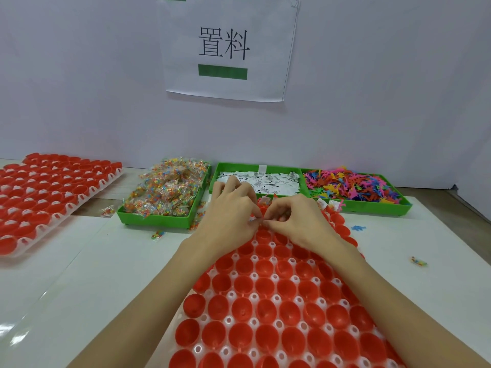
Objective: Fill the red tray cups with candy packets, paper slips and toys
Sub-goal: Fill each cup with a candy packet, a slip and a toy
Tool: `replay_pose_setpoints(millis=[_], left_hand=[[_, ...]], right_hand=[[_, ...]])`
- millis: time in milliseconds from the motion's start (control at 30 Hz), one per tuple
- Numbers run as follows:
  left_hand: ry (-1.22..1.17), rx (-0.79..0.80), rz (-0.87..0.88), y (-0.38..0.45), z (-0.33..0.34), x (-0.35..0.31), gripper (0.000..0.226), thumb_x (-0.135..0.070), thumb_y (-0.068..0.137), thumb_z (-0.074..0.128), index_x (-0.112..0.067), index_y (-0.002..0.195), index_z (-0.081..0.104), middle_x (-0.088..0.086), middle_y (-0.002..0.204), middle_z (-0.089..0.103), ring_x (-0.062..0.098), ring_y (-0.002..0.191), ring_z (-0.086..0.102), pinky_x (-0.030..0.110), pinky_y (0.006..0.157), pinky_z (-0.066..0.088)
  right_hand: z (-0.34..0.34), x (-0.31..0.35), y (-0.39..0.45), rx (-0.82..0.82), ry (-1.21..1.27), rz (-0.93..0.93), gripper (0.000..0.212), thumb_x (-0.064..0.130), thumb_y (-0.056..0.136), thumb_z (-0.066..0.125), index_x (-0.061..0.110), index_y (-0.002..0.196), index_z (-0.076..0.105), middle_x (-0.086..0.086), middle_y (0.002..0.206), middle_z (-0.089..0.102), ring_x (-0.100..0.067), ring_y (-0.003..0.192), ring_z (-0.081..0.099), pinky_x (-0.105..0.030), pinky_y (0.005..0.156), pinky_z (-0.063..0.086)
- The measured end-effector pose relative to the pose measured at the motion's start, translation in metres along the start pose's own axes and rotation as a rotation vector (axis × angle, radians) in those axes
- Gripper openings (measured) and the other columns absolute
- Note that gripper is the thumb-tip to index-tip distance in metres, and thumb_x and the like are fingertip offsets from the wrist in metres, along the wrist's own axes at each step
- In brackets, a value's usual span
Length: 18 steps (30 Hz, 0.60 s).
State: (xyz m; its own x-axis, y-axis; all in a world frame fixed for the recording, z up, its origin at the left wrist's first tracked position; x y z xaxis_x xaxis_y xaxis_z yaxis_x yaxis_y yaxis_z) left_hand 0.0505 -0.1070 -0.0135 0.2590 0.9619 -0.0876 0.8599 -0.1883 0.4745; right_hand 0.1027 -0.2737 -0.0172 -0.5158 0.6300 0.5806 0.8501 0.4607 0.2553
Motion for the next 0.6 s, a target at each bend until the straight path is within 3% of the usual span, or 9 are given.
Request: replay_pose_setpoints(millis=[200,300,367,433,533,600], left_hand=[[-0.005,-0.029,-0.038,-0.001,0.007,-0.001,0.02,-0.047,0.095,0.065,-0.038,0.105,0.08,-0.016,0.114,0.059,0.018,0.117,0.042,0.032,0.095,0.021],[-0.019,-0.055,-0.057,0.0,0.007,-0.001,0.02,-0.051,0.091,0.068,-0.04,0.101,0.081,-0.016,0.111,0.061,0.018,0.114,0.043,0.031,0.094,0.021],[-0.008,-0.07,-0.051,0.0,0.006,-0.002,0.018,-0.051,0.089,0.071,-0.039,0.099,0.081,-0.015,0.11,0.062,0.019,0.113,0.044,0.032,0.094,0.022],[0.033,-0.069,-0.032,0.0,0.006,-0.003,0.019,-0.05,0.088,0.073,-0.037,0.099,0.081,-0.015,0.109,0.063,0.02,0.114,0.046,0.033,0.096,0.023],[0.045,-0.065,-0.022,0.0,0.004,-0.003,0.021,-0.05,0.089,0.071,-0.036,0.101,0.081,-0.014,0.111,0.064,0.019,0.115,0.046,0.033,0.097,0.024],[0.027,-0.061,-0.03,0.0,0.0,-0.002,0.023,-0.052,0.09,0.07,-0.035,0.102,0.08,-0.014,0.113,0.063,0.017,0.116,0.045,0.031,0.097,0.023]], right_hand=[[-0.006,0.005,0.0,0.02,-0.084,-0.015,0.003,0.025,0.084,0.082,0.026,0.087,0.083,0.012,0.074,0.074,0.005,0.062,0.062,-0.003,0.059,0.043],[-0.01,0.007,-0.001,0.06,-0.119,-0.038,0.004,0.022,0.086,0.081,0.024,0.089,0.083,0.031,0.05,0.058,0.015,0.057,0.056,-0.002,0.06,0.041],[-0.012,0.008,-0.001,0.073,-0.143,-0.053,0.006,0.021,0.088,0.078,0.024,0.09,0.082,0.039,0.046,0.05,0.02,0.056,0.053,-0.001,0.059,0.04],[-0.016,0.008,-0.001,0.054,-0.14,-0.051,0.008,0.023,0.092,0.075,0.024,0.091,0.082,0.031,0.051,0.058,0.013,0.055,0.057,-0.001,0.057,0.04],[-0.026,0.007,0.0,0.017,-0.077,-0.025,0.012,0.029,0.095,0.07,0.026,0.093,0.082,0.017,0.078,0.073,0.006,0.07,0.064,-0.005,0.063,0.046],[-0.035,0.005,0.0,-0.003,-0.035,-0.014,0.014,0.03,0.096,0.069,0.028,0.087,0.081,0.015,0.074,0.073,0.007,0.069,0.065,-0.009,0.061,0.047]])
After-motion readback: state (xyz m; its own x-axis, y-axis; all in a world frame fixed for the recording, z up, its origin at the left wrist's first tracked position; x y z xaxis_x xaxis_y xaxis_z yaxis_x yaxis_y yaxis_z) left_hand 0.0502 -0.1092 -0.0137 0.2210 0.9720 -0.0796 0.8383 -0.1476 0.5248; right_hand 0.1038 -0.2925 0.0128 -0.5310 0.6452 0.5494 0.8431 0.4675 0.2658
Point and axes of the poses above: each hand's wrist, its own y-axis towards the middle knuckle, its own z-axis out of the palm, x = y × z, the point moved 1 cm from there along y, towards the middle knuckle
